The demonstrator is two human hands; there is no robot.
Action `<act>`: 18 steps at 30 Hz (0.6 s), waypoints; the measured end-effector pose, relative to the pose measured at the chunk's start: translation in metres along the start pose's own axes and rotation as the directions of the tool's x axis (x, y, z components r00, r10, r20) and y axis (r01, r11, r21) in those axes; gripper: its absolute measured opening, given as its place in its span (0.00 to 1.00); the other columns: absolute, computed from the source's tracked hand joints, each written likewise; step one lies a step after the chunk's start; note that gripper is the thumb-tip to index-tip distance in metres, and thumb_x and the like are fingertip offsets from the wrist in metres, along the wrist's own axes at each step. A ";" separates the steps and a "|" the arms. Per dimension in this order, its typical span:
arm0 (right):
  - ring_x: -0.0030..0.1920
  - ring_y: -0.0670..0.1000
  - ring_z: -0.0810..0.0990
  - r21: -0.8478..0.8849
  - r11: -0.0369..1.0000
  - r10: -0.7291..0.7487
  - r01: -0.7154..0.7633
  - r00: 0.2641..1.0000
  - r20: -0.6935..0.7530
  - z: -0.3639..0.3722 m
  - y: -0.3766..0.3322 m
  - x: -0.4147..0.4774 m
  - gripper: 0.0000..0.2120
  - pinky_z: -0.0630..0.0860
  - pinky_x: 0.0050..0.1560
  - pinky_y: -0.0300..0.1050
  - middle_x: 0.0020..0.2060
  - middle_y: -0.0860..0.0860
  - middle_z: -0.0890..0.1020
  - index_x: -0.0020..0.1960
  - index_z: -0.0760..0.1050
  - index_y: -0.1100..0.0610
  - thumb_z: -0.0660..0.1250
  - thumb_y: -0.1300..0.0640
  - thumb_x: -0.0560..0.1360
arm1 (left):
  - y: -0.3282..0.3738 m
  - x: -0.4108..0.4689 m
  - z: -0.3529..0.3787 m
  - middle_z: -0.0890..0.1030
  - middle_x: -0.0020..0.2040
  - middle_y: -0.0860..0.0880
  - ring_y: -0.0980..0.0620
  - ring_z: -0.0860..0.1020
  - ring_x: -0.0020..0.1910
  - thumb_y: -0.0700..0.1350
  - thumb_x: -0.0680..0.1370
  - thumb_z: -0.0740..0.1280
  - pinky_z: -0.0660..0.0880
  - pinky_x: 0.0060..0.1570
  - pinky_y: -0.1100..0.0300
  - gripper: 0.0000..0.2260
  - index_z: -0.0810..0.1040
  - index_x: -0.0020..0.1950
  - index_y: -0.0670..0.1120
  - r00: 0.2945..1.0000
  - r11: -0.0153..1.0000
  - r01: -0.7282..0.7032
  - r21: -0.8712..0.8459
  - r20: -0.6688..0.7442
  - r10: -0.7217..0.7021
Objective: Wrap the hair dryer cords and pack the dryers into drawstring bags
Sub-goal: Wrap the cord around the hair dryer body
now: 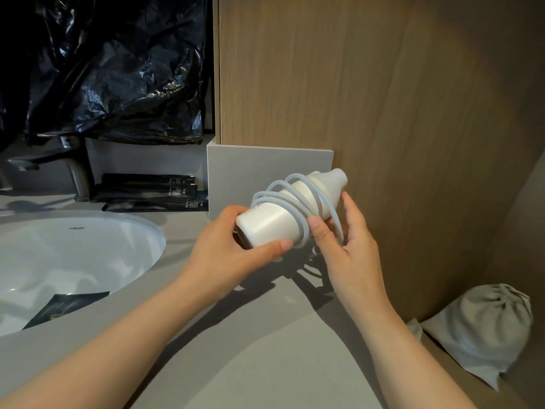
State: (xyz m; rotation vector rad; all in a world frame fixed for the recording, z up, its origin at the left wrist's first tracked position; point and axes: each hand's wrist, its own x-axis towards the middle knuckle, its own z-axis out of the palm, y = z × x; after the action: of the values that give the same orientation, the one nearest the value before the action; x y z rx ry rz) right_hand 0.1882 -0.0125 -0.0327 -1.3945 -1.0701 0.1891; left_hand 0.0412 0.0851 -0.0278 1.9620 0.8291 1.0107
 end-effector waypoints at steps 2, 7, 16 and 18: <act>0.53 0.30 0.76 -0.025 1.000 -0.019 0.018 1.000 -0.019 -0.001 0.002 0.000 0.31 0.73 0.40 0.23 0.53 0.32 0.76 0.72 0.60 0.41 0.63 0.39 0.70 | 0.000 0.002 -0.001 0.80 0.46 0.56 0.57 0.80 0.44 0.63 0.62 0.76 0.77 0.39 0.62 0.26 0.75 0.53 0.53 1.000 0.996 0.023 -0.089 -0.007 -0.023; 0.50 0.40 0.80 -0.116 0.988 -0.106 0.100 0.993 -0.054 -0.001 0.007 0.000 0.10 0.74 0.42 0.25 0.45 0.38 0.80 0.56 0.70 0.47 0.60 0.45 0.77 | -0.001 0.006 -0.002 0.82 0.53 0.46 0.48 0.83 0.49 0.56 0.65 0.73 0.83 0.46 0.54 0.24 0.78 0.56 0.46 0.984 0.890 0.174 -0.422 0.099 -0.146; 0.48 0.40 0.78 -0.179 0.981 -0.086 0.074 0.994 -0.061 -0.001 0.008 0.002 0.06 0.72 0.42 0.24 0.45 0.42 0.80 0.51 0.74 0.49 0.60 0.49 0.79 | 0.004 0.002 -0.003 0.84 0.50 0.42 0.49 0.83 0.47 0.53 0.68 0.71 0.82 0.50 0.52 0.22 0.79 0.56 0.41 0.958 0.723 0.285 -0.630 0.213 -0.192; 0.48 0.40 0.78 -0.174 0.983 -0.071 0.059 0.996 -0.062 0.000 0.008 0.003 0.06 0.72 0.42 0.23 0.46 0.44 0.80 0.52 0.74 0.49 0.60 0.49 0.79 | 0.005 0.003 -0.003 0.83 0.49 0.43 0.48 0.83 0.45 0.53 0.70 0.70 0.82 0.48 0.54 0.20 0.79 0.56 0.42 0.952 0.688 0.305 -0.658 0.229 -0.203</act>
State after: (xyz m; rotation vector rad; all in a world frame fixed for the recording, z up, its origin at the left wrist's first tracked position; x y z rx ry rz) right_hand 0.1936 -0.0087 -0.0382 -1.5068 -1.0937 0.0016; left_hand 0.0408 0.0857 -0.0211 1.2103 0.5136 0.8361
